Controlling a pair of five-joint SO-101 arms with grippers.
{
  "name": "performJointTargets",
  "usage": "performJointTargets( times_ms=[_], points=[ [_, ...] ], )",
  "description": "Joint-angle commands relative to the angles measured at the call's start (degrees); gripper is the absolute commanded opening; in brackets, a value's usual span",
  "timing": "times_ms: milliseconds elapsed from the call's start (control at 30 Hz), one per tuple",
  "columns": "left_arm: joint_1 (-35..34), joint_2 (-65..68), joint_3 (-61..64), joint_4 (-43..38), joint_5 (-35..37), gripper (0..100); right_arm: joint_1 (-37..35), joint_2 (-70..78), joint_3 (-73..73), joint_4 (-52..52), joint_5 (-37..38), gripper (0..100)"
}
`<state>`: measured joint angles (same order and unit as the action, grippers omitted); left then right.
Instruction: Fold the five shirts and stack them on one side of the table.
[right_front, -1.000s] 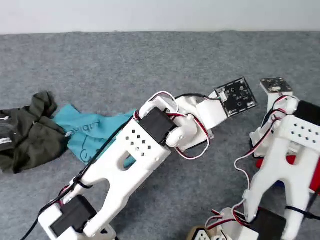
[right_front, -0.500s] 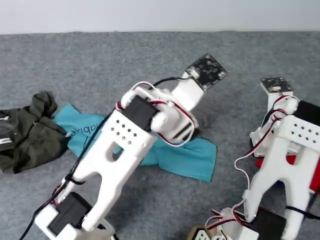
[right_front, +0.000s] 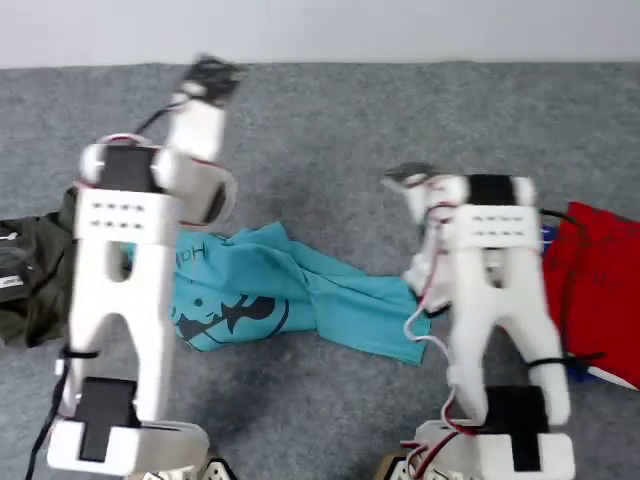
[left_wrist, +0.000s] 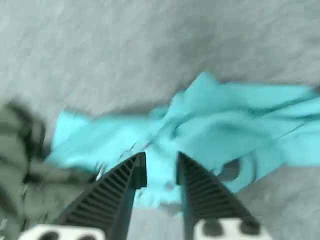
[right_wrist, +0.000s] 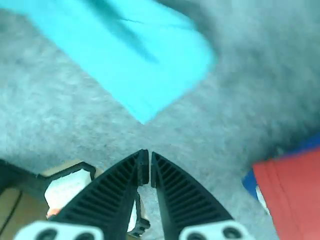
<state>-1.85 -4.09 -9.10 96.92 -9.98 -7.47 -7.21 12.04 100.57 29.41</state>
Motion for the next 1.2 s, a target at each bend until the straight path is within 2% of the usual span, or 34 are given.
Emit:
performJointTargets(
  times_ms=[0, 200, 333, 500, 700, 967, 1167],
  points=[
    [-8.7, -3.2, -2.4, 3.4, -3.0, 4, -4.5, 1.0, 1.3, 2.2, 3.4, 1.7],
    [-23.6, -3.2, 0.7, 3.5, -3.2, 4, -7.3, 3.3, 10.5, 1.9, 3.4, 19.7],
    [-27.9, -3.2, 3.4, 3.4, -4.8, 4, -7.5, 2.3, 12.1, -2.0, 3.4, 26.4],
    [-28.8, -3.2, 3.6, 3.4, -5.1, 4, -8.7, 2.5, 16.1, -7.1, 3.5, 31.4],
    [-28.8, -3.2, 3.8, 3.4, -5.1, 4, -12.9, 2.6, 22.9, -12.7, 3.3, 32.0],
    [-28.8, -3.2, 4.0, 3.4, -5.1, 4, -12.5, 3.6, 25.5, -21.8, 3.3, 31.8],
    [-28.8, -3.2, 4.0, 3.4, -5.1, 4, -12.5, 12.3, 25.1, -28.0, 3.3, 31.8]
  ],
)
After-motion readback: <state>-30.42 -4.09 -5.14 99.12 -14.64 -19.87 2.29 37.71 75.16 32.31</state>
